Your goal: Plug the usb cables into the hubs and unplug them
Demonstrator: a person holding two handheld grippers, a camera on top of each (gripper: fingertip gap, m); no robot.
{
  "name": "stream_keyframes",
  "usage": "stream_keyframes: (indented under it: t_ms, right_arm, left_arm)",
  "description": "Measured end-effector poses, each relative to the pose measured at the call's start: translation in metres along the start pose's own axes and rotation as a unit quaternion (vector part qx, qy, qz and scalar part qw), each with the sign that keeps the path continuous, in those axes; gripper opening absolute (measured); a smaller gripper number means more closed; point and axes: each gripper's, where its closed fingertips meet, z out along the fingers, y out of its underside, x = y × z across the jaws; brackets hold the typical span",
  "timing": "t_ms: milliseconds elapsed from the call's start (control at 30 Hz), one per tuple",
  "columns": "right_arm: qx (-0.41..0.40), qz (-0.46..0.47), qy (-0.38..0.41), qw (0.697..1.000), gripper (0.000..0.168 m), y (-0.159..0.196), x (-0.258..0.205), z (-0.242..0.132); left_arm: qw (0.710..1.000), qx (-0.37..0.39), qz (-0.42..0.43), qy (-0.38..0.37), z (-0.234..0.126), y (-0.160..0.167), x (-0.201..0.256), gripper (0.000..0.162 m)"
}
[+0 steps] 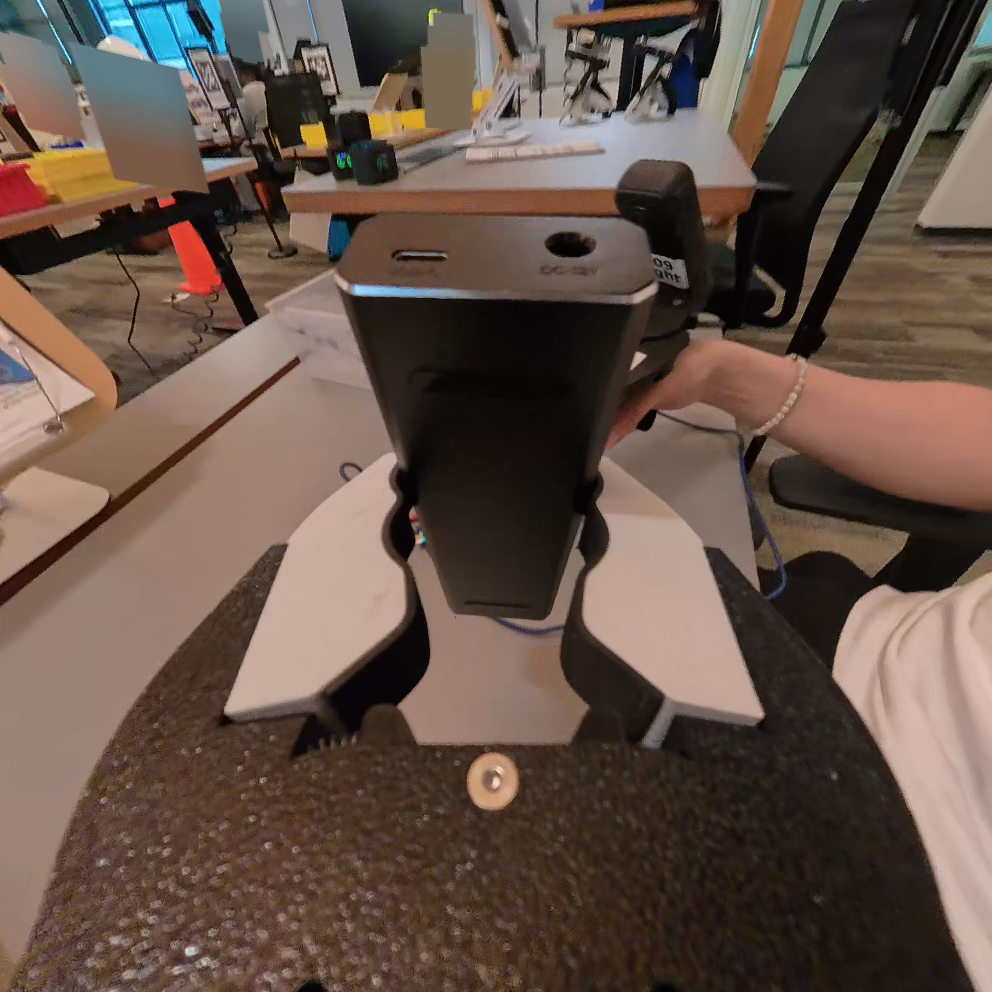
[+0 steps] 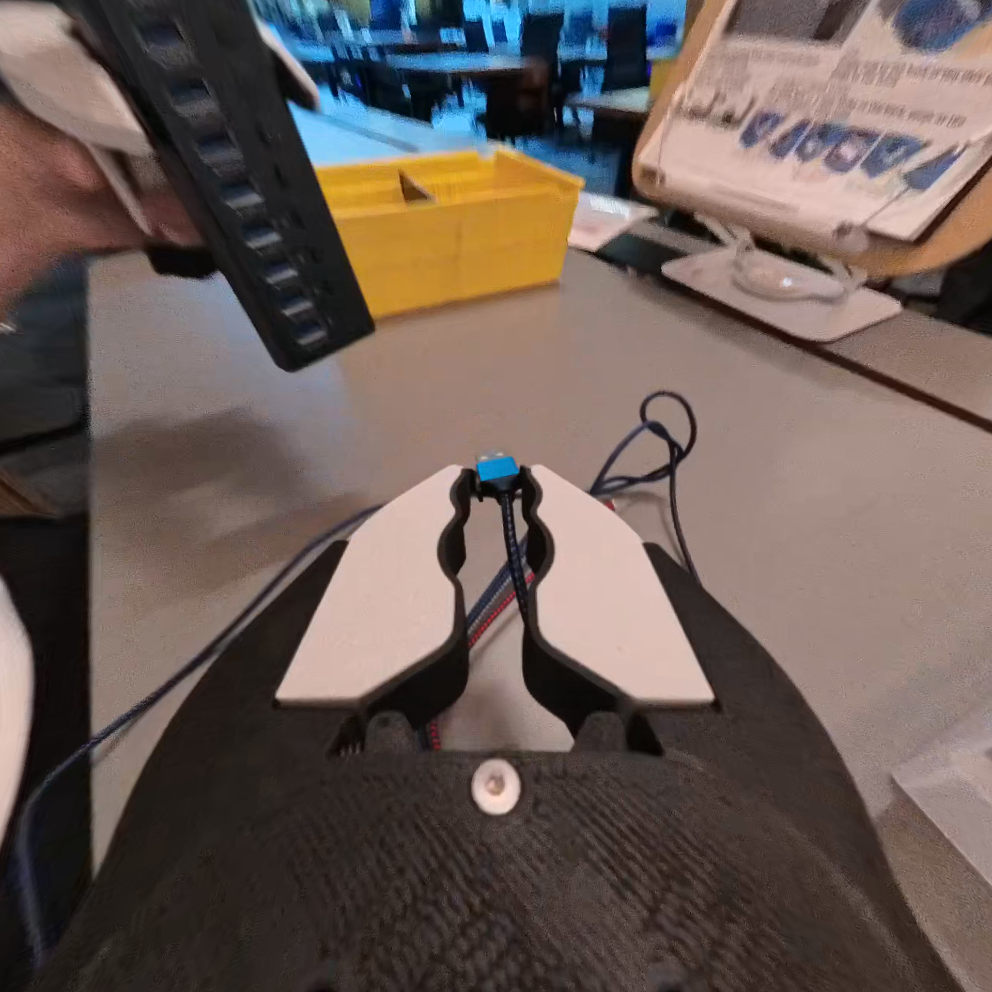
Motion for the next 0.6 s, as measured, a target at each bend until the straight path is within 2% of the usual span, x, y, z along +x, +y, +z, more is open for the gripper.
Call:
stream_keyframes:
  t_ms: [67, 133, 200, 267, 333, 400, 467, 533, 600]
  right_arm:
    - [-0.075, -0.019, 0.036, 0.996, 0.018, 0.022, 0.006, 0.018]
    - [-0.112, -0.011, 0.049, 0.992, 0.021, 0.032, 0.010, 0.029]
    - [-0.118, -0.001, 0.016, 0.993, 0.038, 0.029, 0.005, 0.036]
    - [-0.120, 0.002, -0.053, 0.991, 0.055, 0.018, -0.007, 0.034]
    - [-0.127, 0.014, -0.117, 0.985, 0.074, 0.004, -0.014, 0.024]
    - [-0.110, 0.011, -0.143, 0.984, 0.085, -0.017, -0.007, 0.012]
    - [-0.067, -0.015, -0.173, 0.982, 0.088, -0.047, -0.008, -0.011]
    - [-0.033, -0.032, -0.182, 0.982, 0.083, -0.073, -0.012, -0.039]
    - [-0.074, -0.070, -0.177, 0.979, 0.079, -0.067, -0.025, -0.064]
  left_arm:
    - [1.000, -0.017, 0.004, -0.006, -0.002, 0.014, 0.003, 0.059]
    - [1.000, -0.023, 0.001, -0.005, -0.006, 0.024, 0.007, 0.059]
    - [1.000, -0.024, -0.004, -0.003, -0.011, 0.031, 0.010, 0.059]
    - [1.000, -0.025, -0.007, -0.004, -0.017, 0.037, 0.010, 0.059]
    - [1.000, -0.021, -0.011, -0.007, -0.023, 0.042, 0.008, 0.059]
    - [1.000, -0.013, -0.019, -0.008, -0.028, 0.047, 0.006, 0.059]
    - [1.000, -0.006, -0.026, -0.005, -0.032, 0.052, 0.006, 0.059]
    - [1.000, -0.002, -0.030, -0.005, -0.037, 0.058, 0.006, 0.059]
    - [1.000, -0.004, -0.031, -0.004, -0.042, 0.065, 0.007, 0.059]
